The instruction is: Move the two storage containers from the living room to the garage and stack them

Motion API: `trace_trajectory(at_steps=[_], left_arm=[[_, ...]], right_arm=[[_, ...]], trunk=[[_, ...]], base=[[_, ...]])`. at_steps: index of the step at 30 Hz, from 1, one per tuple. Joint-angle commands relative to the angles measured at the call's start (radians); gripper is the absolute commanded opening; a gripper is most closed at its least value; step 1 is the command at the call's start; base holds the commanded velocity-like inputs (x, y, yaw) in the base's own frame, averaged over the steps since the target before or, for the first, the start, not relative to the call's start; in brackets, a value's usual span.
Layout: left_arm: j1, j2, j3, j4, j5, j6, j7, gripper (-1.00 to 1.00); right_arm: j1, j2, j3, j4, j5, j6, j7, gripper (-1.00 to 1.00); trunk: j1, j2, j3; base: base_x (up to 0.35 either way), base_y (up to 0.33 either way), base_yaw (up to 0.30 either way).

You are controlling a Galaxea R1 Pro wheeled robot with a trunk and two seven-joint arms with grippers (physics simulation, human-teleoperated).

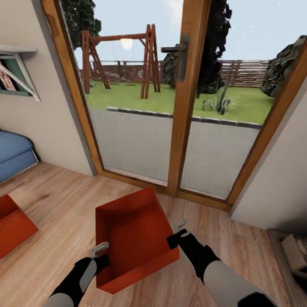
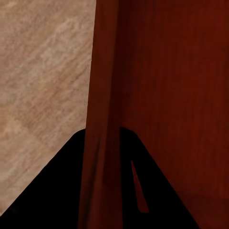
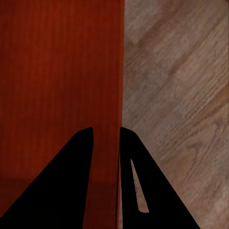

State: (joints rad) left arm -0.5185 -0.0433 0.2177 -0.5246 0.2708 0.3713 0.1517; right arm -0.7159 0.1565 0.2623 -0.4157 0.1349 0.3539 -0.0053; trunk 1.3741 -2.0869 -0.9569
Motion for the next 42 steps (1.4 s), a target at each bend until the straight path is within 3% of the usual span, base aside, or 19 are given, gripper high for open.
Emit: trace_trajectory(at_steps=[1, 42], left_arm=[[-0.002, -0.001, 0.008, -0.002, 0.039, 0.003, 0.008, -1.0], [-0.002, -0.001, 0.008, -0.001, 0.039, 0.003, 0.008, -1.0]], right_arm=[[0.001, 0.0, 0.046, -0.002, -0.018, 0.006, 0.018, -1.0], [0.003, 0.0, 0.046, -0.001, -0.018, 0.005, 0.018, -1.0]], trunk=[[0.0, 0.0, -0.001], [0.0, 0.0, -0.001]], base=[[0.0, 0.0, 0.29], [0.0, 0.0, 0.291]])
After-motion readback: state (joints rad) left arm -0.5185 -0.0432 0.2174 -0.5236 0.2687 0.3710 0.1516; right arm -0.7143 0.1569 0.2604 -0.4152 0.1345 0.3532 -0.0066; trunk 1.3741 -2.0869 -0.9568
